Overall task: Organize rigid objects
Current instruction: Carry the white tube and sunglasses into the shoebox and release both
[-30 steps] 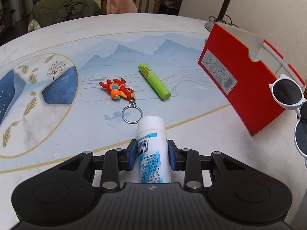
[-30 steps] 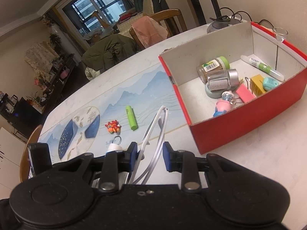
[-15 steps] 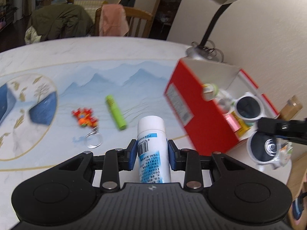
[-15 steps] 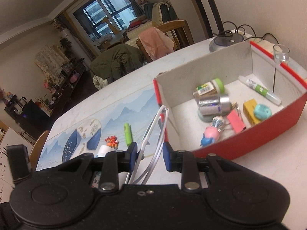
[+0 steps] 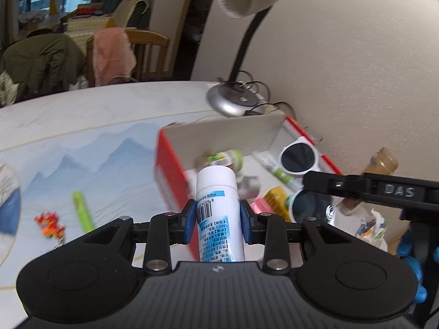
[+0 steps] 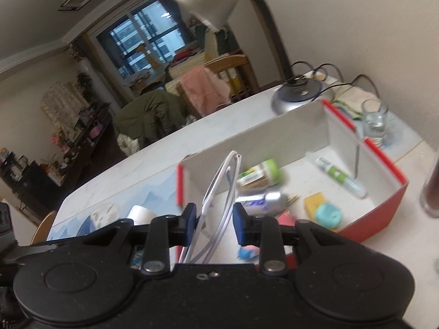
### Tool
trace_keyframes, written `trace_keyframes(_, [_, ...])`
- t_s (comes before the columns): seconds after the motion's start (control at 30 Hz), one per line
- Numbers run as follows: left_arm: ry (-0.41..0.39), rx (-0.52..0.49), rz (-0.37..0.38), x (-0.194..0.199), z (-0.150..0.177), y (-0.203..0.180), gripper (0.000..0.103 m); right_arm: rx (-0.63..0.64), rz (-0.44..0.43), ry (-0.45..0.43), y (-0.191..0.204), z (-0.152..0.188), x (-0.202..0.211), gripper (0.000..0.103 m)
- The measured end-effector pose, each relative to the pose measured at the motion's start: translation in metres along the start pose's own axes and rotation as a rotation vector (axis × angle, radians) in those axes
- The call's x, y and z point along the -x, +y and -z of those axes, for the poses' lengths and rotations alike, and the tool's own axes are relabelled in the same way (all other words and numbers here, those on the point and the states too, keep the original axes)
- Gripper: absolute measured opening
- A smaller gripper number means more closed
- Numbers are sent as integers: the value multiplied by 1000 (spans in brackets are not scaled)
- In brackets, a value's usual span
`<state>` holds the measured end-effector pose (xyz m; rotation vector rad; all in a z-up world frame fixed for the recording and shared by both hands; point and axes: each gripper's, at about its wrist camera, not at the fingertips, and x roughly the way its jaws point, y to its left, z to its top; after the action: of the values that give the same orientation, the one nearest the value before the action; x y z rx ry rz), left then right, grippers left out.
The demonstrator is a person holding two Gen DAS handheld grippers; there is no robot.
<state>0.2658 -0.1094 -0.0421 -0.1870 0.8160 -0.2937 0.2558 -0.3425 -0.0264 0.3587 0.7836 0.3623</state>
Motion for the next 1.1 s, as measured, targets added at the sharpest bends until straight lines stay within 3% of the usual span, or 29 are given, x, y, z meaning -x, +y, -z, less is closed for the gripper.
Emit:
trace_keyframes(0.47, [73,-37,27,-61,-31,-39,32,16,119,-27,-45,-35,-25,27])
trace_keyframes(0.83, [134,-45,24,-110,-37,-51,32,63,183,57,-77,-48,-66,27])
trace_keyframes(1.1, [195,-71,20,-139,-26,-57,32,89,177,116,-87,-42,-89,27])
